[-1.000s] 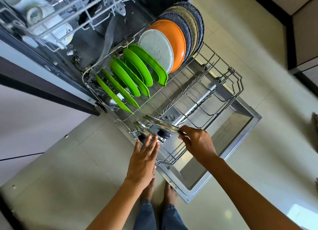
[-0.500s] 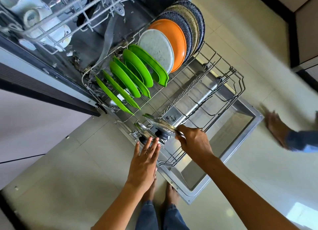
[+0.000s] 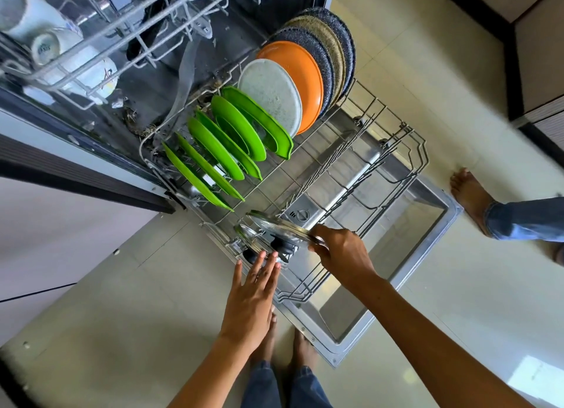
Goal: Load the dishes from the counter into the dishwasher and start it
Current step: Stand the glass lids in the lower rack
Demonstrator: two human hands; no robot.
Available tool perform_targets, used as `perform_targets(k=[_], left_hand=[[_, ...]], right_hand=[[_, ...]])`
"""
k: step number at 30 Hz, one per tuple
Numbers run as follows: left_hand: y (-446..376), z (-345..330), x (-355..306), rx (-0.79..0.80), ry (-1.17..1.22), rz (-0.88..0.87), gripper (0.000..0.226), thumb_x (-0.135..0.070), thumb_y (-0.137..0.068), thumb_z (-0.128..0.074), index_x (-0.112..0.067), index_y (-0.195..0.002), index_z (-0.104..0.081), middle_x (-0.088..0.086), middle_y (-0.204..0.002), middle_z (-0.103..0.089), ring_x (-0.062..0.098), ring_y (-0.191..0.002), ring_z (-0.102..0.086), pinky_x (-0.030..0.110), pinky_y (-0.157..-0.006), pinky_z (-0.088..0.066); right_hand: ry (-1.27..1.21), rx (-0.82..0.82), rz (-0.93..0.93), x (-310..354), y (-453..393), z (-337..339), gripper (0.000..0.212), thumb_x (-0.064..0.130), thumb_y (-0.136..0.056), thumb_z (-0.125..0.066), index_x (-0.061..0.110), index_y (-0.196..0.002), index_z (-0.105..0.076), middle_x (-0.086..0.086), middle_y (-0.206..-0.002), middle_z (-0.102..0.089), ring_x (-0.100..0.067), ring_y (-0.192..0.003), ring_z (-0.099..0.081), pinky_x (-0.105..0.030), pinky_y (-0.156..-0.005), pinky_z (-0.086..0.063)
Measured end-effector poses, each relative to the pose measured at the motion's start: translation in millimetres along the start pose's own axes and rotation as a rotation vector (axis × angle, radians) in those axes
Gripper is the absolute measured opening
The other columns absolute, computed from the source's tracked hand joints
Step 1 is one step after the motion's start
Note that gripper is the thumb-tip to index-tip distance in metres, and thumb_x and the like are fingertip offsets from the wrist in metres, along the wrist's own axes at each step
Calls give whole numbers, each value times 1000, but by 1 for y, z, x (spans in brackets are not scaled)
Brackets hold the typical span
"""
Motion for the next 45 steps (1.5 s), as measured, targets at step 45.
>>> perform_targets(k=[45], left_hand=[[0, 0, -3, -36, 5, -7, 95, -36, -52, -87, -8, -135, -49, 11, -147, -37, 32, -134, -35, 56, -102, -21]], right_hand=[[-114, -121, -79, 23, -5, -43, 6, 11, -89, -60, 7, -92, -62, -6, -75, -69, -18, -55, -63, -33, -52, -56]])
Point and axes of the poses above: each hand's wrist, its own y-axis away from the middle knuckle, its own z-axis out of the back of the hand, x = y × z, the point moved 2 cm from there along -y, towards the middle knuckle
